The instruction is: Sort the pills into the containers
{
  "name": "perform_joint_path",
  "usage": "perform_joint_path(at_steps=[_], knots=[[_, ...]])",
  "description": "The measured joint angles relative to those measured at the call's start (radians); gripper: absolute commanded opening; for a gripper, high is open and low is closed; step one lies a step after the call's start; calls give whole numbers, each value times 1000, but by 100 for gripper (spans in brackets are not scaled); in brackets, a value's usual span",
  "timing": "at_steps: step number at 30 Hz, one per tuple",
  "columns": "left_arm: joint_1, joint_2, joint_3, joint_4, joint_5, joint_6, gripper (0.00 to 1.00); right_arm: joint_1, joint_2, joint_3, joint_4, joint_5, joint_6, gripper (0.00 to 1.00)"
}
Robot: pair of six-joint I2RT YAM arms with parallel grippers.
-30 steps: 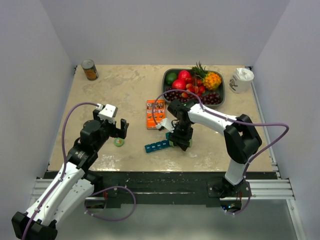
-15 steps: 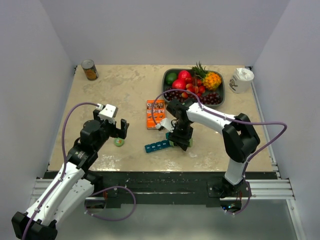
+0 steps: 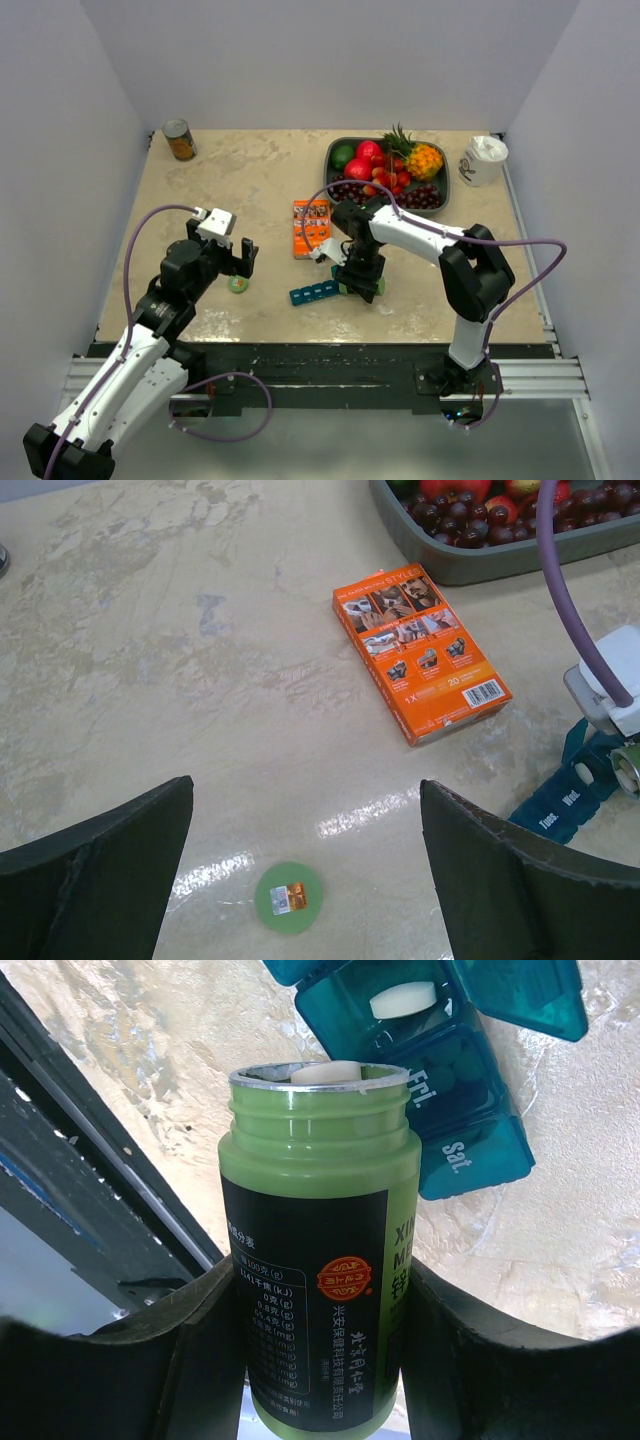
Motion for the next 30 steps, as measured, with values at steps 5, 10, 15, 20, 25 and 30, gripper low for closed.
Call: perform_joint_path(at_steps=[5, 10, 15, 20, 25, 30], knots=[[0, 0, 0, 0, 0, 0, 99, 0, 0, 5, -8, 0, 3, 0], [0, -2, 0, 0, 0, 0, 99, 0, 0, 10, -20, 0, 6, 0], [0, -2, 0, 0, 0, 0, 99, 0, 3, 15, -34, 0, 6, 0], [0, -2, 0, 0, 0, 0, 99, 2, 19, 23, -43, 0, 6, 0], [0, -2, 0, 0, 0, 0, 99, 4, 26, 32, -54, 0, 6, 0], [0, -3, 0, 0, 0, 0, 99, 4, 31, 35, -58, 1, 6, 0]])
